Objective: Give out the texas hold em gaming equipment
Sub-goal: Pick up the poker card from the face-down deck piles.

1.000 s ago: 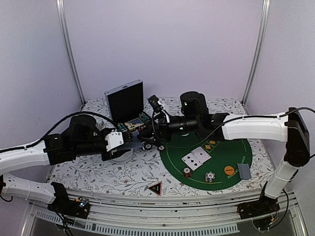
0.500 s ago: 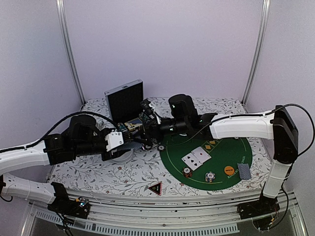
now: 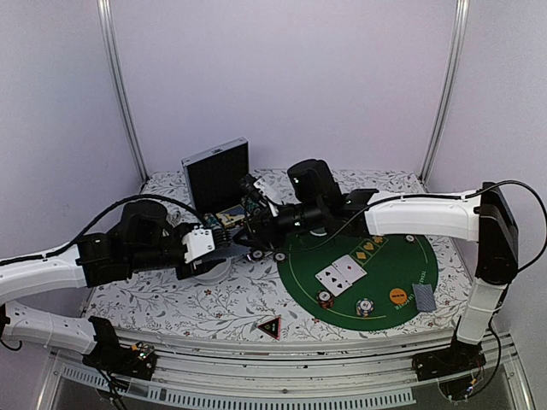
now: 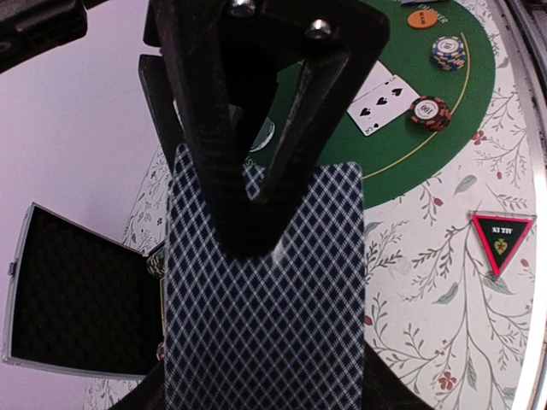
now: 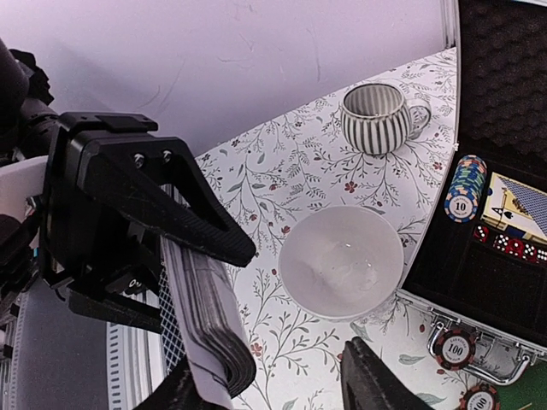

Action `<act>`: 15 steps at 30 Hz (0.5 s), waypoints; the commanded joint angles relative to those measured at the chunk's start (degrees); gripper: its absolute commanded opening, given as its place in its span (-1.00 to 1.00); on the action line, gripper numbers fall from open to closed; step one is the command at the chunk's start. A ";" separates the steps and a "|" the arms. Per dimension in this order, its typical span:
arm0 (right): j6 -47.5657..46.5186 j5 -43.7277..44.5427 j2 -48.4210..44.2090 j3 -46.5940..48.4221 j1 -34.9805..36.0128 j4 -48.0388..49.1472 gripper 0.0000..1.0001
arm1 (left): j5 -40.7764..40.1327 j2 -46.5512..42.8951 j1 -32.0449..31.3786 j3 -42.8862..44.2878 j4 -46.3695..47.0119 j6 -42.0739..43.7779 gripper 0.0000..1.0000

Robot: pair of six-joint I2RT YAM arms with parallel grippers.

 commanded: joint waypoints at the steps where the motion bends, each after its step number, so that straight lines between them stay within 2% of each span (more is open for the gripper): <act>1: -1.51 -0.45 -1.82 2.07 -0.20 -3.22 -0.09 | 0.57 -0.94 -0.09 -0.43 1.82 0.30 0.06; 12: -3.02 -1.56 -3.43 3.48 -0.14 -8.14 -0.60 | 0.51 -0.97 -0.09 -0.44 1.84 0.31 0.06; 15: -3.45 -1.79 -3.79 4.12 -0.19 -9.84 -0.81 | 0.45 -0.94 -0.09 -0.40 1.87 0.31 0.07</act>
